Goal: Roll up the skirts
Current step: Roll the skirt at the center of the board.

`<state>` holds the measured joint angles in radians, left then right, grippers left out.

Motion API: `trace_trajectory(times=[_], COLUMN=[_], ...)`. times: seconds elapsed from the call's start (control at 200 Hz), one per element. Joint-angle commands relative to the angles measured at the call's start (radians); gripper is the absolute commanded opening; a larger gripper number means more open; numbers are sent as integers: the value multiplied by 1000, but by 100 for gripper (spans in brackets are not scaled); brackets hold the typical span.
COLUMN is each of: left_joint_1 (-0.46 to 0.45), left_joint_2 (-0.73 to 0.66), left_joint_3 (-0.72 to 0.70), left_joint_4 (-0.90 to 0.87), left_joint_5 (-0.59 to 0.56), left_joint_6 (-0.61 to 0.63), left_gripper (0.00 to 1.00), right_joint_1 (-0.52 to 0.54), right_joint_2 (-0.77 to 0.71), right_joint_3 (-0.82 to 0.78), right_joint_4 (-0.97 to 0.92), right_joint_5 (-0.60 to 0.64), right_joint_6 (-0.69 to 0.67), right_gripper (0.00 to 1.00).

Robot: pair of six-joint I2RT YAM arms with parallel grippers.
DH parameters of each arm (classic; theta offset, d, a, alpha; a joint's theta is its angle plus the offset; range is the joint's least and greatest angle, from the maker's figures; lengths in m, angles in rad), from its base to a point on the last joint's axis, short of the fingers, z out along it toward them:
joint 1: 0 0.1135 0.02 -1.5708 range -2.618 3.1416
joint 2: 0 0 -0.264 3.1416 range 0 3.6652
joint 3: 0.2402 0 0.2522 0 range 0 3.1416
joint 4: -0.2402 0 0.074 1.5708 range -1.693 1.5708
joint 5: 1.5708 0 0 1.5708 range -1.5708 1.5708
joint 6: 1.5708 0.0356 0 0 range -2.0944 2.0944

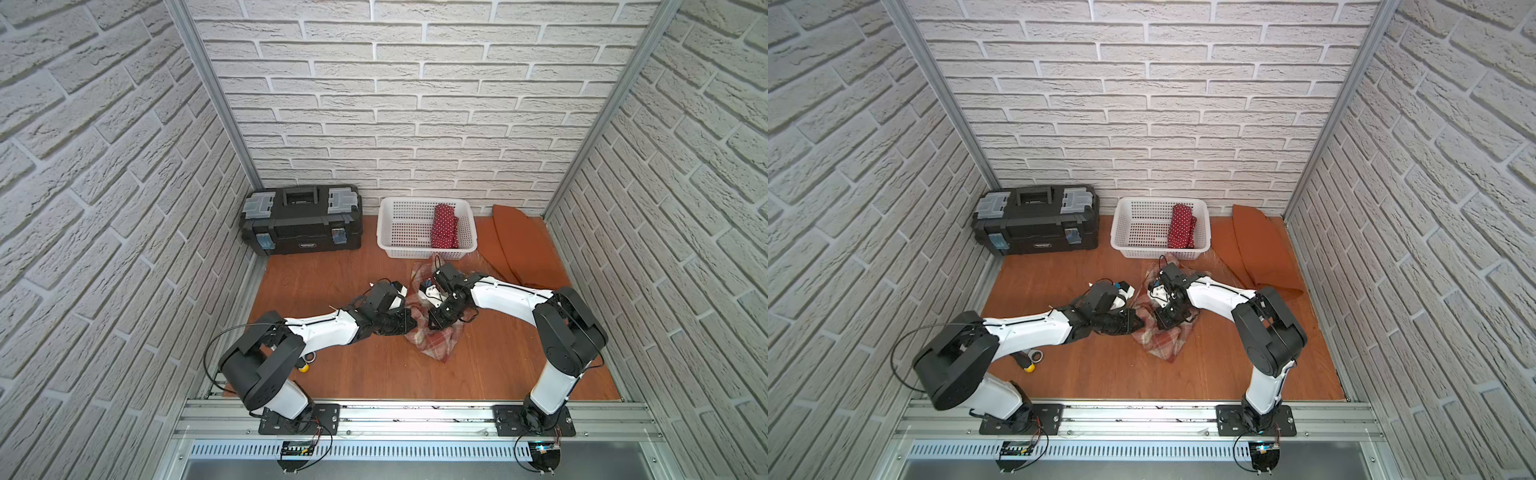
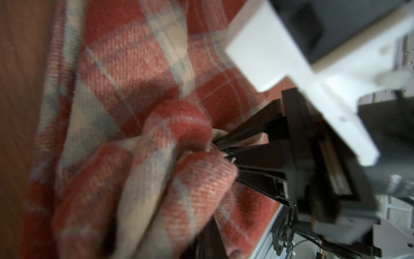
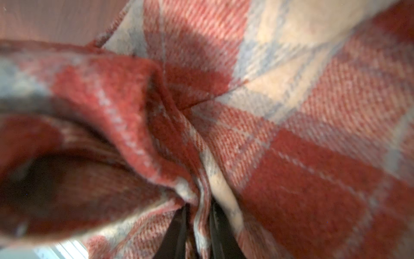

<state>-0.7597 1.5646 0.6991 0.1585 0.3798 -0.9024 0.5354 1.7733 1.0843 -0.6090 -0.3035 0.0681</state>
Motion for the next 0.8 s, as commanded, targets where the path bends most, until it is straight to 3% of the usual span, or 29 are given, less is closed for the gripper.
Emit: trace_trajectory(times=[0.0, 0.105, 0.21, 0.41, 0.51, 0.555, 0.645, 0.685, 0.795], left_joint_1=[25, 31, 31, 31, 25, 23, 22, 22, 23], left_joint_2=[44, 88, 153, 231, 235, 239, 244, 243, 235], left_joint_3=[-26, -4, 12, 2, 3, 9, 14, 12, 10], left_joint_4=[173, 193, 219, 288, 289, 279, 279, 279, 267], left_joint_5=[-71, -97, -83, -21, -19, -17, -16, -19, -27], left_joint_6=[-21, -18, -30, -74, -76, -73, -79, -79, -76], left_gripper=[0, 0, 0, 0, 0, 0, 0, 0, 0], right_joint_1=[-12, -12, -10, 40, 135, 180, 232, 248, 266], right_joint_2=[8, -1, -38, -305, -388, -388, -356, -335, -285], right_joint_3=[4, -16, -23, -62, -75, -75, -101, -116, -168], right_joint_4=[38, 48, 35, -24, -20, -14, 48, 83, 136], right_joint_5=[63, 125, 220, 416, 420, 432, 416, 398, 419], right_joint_6=[-20, -1, 40, 155, 197, 229, 298, 319, 379], right_gripper=[21, 21, 27, 42, 43, 38, 12, 5, 2])
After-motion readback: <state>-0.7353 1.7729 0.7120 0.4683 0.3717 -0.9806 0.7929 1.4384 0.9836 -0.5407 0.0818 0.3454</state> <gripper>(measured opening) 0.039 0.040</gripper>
